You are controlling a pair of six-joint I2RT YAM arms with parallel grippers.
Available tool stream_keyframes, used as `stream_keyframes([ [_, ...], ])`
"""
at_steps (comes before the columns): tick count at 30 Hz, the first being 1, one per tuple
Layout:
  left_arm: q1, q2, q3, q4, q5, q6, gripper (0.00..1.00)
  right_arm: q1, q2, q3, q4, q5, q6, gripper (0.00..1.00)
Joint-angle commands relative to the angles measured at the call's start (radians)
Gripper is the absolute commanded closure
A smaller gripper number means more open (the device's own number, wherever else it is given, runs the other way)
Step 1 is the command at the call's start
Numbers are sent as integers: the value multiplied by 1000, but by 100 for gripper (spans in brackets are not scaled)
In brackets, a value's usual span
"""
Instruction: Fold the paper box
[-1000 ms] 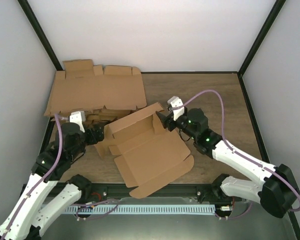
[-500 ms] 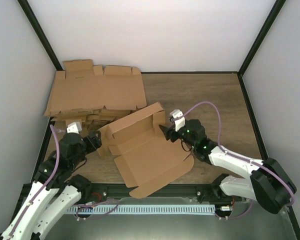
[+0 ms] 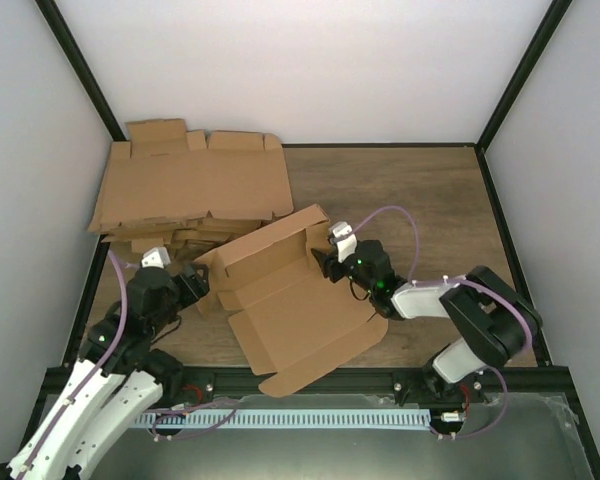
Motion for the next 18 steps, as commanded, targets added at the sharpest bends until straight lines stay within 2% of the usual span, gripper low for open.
stream_keyframes([
  [1,1,-13,-14,47,-3,-25,24,-3,72,72,132,43,9,42],
  [7,1,-9,-20,58,-18,-10,24,-4,150,117,195,34,8,46],
  [11,1,-2,-26,76,-11,-6,24,-4,202,149,221,18,10,58],
  [15,1,11,-27,83,-7,-3,24,-3,240,170,234,18,18,76],
  [18,1,15,-28,85,-8,-2,23,-2,264,190,224,13,17,83],
])
